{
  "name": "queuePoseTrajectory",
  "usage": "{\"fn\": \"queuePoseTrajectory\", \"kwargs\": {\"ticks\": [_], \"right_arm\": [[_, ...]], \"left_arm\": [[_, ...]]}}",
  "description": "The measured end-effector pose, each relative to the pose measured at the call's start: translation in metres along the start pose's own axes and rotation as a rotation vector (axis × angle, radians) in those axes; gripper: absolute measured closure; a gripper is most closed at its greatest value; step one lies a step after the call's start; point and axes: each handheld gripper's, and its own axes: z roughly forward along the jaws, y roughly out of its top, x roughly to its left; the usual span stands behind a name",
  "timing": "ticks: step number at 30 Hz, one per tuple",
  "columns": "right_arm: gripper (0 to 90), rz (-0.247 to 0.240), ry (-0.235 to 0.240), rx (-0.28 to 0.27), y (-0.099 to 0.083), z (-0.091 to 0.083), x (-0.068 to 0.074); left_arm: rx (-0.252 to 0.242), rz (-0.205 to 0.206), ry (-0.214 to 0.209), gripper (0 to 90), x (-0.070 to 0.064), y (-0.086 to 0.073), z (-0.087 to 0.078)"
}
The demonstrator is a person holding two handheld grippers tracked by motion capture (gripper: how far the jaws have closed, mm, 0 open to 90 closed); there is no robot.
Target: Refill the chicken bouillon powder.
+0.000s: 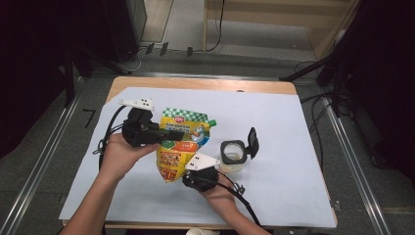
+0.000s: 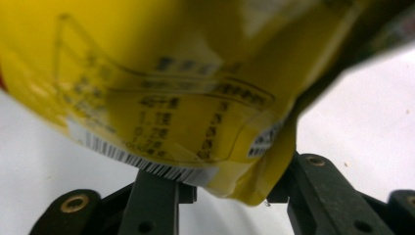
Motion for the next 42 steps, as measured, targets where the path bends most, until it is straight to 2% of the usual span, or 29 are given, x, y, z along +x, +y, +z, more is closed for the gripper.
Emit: {"fn": "queuePoseTrajectory", "kwargs": {"ticks": [7,12,13,16,22,26,30,33,34,35,37,42], "right_arm": [[63.8,-0.034,0.020,-0.003,0.005,-0.004,0.010],[62.6,-0.029,0.047,-0.009,0.008,-0.008,0.016],[62.2,-0.023,0.060,-0.011,0.009,-0.010,0.018],[60.9,-0.005,0.079,-0.014,0.010,-0.012,0.019],[59.9,0.014,0.093,-0.006,0.009,-0.015,0.020],[58.9,0.028,0.104,-0.004,0.009,-0.017,0.020],[58.0,0.050,0.111,0.000,0.009,-0.020,0.022],[57.0,0.042,0.113,-0.002,0.010,-0.022,0.023],[55.8,0.023,0.115,-0.003,0.011,-0.024,0.026],[55.5,0.011,0.113,-0.007,0.012,-0.025,0.028],[55.3,0.001,0.112,-0.011,0.014,-0.027,0.031],[55.4,0.005,0.107,-0.010,0.013,-0.028,0.029]], "left_arm": [[0.005,0.025,0.020,84.1,0.000,-0.002,0.011],[0.018,0.045,0.046,82.0,-0.005,-0.002,0.022],[0.030,0.061,0.061,81.5,-0.007,-0.001,0.026],[0.041,0.064,0.061,80.3,-0.008,-0.001,0.030],[0.062,0.043,0.053,78.9,-0.009,0.000,0.040],[0.074,0.012,0.034,77.9,-0.008,0.001,0.047],[0.088,0.000,0.021,76.8,-0.008,0.003,0.055],[0.095,-0.008,0.016,75.6,-0.009,0.004,0.058],[0.099,-0.004,0.022,74.9,-0.010,0.005,0.061],[0.107,-0.015,0.007,74.3,-0.010,0.007,0.065],[0.113,-0.019,0.005,74.2,-0.011,0.007,0.067],[0.132,-0.023,0.017,74.3,-0.012,0.010,0.074]]}}
